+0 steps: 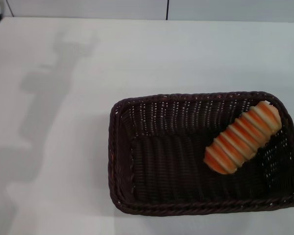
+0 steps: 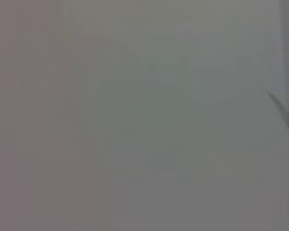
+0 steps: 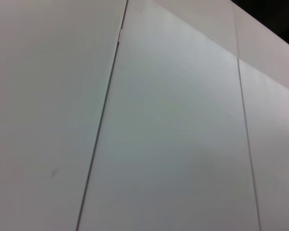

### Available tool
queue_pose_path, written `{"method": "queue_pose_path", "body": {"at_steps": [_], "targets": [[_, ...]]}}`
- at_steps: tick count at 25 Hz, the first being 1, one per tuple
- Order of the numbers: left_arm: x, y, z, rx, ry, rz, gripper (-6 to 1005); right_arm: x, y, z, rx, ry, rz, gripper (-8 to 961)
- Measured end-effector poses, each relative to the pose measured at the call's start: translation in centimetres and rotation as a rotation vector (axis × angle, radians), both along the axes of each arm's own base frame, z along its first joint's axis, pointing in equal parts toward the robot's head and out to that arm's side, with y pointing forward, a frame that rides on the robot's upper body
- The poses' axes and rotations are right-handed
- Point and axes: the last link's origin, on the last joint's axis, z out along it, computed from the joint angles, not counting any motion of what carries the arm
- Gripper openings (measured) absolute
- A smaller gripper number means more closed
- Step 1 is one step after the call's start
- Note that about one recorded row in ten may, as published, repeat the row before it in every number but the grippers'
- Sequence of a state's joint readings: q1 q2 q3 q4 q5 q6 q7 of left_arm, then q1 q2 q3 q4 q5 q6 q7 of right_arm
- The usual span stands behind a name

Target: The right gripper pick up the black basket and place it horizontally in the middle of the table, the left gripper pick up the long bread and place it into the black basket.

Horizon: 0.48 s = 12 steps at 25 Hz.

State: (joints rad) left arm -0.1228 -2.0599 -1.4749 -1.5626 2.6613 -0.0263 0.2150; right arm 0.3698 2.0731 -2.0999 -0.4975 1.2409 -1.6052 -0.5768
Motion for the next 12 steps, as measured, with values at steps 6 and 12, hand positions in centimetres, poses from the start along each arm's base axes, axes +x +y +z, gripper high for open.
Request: {"method": "queue_pose_path", "body": {"at_steps": [6,12], "targets": [[-6.1,-2.3,-0.5,0.221,-0.085,-0.023,860,-0.7,0.4,-1.0,-0.058,0.067,0.025,325],[-12.7,-5.2,-0.2,0.303,-0.277,-0.026,860,-1.4,0.0,-2.8,-0.149,0.099,0.036,325]]}}
